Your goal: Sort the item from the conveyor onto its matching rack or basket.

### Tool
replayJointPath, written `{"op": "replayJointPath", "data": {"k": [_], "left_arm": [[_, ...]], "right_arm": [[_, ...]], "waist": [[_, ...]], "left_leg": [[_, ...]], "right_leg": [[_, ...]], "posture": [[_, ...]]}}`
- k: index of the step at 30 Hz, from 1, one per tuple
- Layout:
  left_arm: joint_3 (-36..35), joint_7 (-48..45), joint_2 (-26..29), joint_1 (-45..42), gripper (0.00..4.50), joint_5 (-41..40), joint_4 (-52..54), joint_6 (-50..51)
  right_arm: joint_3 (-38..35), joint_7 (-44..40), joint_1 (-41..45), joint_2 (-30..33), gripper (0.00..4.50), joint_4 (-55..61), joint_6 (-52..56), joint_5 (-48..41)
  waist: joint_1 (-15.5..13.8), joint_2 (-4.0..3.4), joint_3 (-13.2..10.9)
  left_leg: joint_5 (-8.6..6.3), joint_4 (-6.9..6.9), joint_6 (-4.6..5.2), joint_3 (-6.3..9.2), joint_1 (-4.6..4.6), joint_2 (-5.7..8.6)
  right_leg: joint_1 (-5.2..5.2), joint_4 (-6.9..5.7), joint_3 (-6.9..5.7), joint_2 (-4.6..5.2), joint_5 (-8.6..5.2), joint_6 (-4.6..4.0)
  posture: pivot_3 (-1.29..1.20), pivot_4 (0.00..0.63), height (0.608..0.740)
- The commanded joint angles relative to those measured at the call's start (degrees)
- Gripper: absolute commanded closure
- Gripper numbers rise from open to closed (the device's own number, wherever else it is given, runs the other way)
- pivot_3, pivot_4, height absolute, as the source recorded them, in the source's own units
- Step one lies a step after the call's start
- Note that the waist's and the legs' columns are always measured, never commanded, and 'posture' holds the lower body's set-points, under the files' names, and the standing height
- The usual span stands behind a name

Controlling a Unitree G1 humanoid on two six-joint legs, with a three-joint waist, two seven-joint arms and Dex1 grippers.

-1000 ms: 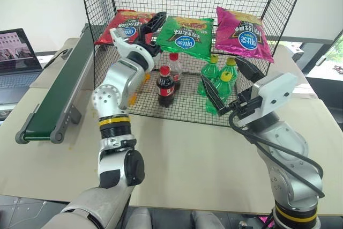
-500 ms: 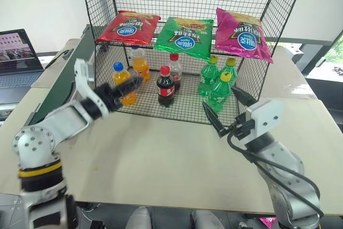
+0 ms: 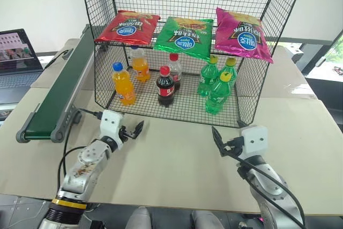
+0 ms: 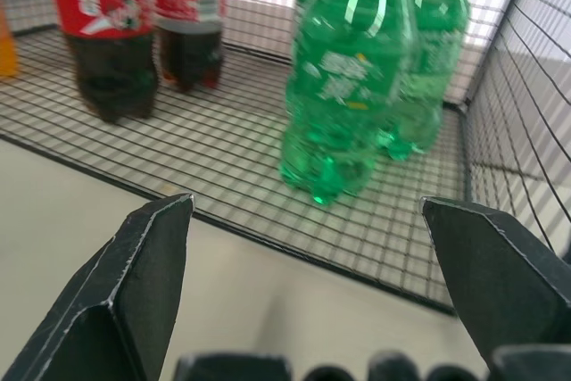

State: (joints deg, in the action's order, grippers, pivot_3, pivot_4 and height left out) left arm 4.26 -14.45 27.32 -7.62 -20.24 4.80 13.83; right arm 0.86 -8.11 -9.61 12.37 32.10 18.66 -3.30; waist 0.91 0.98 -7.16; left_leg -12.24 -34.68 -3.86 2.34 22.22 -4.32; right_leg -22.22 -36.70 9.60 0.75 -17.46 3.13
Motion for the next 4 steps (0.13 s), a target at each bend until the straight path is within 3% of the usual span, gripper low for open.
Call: {"op": "replayJointPath", "data": {"k": [1, 4], "left_arm": [[-1.1, -1.0, -2.2, -0.1, 0.08, 2.0, 0.0, -2.0], [-2.3, -3.8, -3.0, -0.2, 0.08, 0.2, 0.8, 0.2]], "right_arm": [[-1.4, 0.6, 0.6, -0.3, 0.00, -0.9, -3.4, 0.9], [-1.6, 0.7, 0.8, -0.3, 0.00, -1.3, -4.1, 0.9]], "waist": [[0.0, 0.00, 0.0], [0.0, 0.00, 0.0]], "left_leg": [[-0.01, -0.03, 0.01, 0.00, 0.01, 0.00], [-0.01, -0.03, 0.03, 0.00, 0.00, 0.00]], "right_leg": [[0.01, 0.00, 0.00, 0.00, 0.00, 0.00], [0.01, -0.05, 0.00, 0.00, 0.00, 0.01]], "posture": [[0.00, 0.150, 0.740], [0.00, 0.150, 0.740]]}}
